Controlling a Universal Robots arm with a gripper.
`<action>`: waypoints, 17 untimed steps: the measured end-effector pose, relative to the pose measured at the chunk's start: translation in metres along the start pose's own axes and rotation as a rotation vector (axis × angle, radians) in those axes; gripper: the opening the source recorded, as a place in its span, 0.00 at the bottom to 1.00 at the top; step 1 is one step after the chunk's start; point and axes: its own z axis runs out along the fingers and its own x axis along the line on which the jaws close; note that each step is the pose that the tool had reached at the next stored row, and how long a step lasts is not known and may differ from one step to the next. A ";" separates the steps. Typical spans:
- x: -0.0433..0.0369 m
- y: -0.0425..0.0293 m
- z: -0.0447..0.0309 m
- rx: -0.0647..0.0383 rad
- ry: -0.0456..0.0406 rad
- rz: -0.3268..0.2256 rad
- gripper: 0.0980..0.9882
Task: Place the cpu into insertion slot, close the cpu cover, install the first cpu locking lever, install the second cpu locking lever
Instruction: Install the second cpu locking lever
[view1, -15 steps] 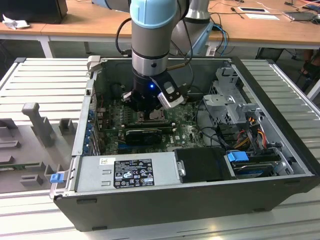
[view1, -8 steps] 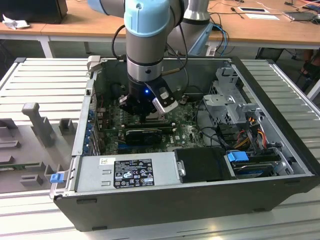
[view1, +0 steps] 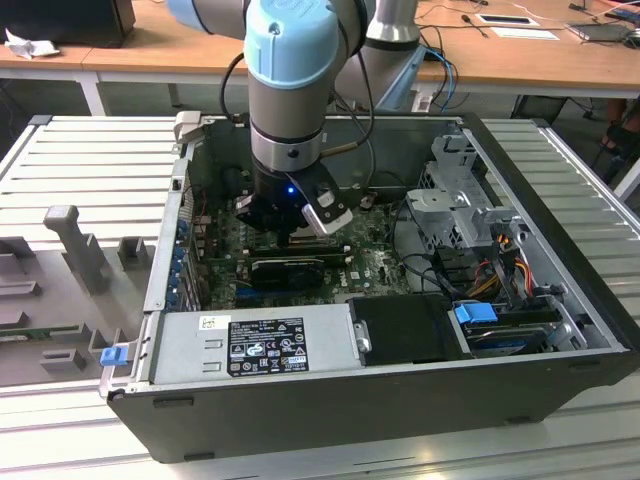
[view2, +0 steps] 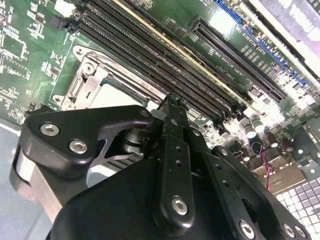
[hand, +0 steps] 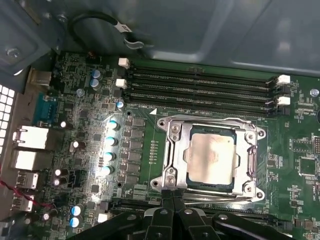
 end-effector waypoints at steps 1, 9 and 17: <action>0.0003 -0.0013 -0.0002 -0.003 -0.0004 0.000 0.01; 0.0107 -0.0066 0.0006 -0.037 -0.0041 0.000 0.01; 0.0127 -0.0081 0.0084 -0.057 -0.0061 -0.001 0.01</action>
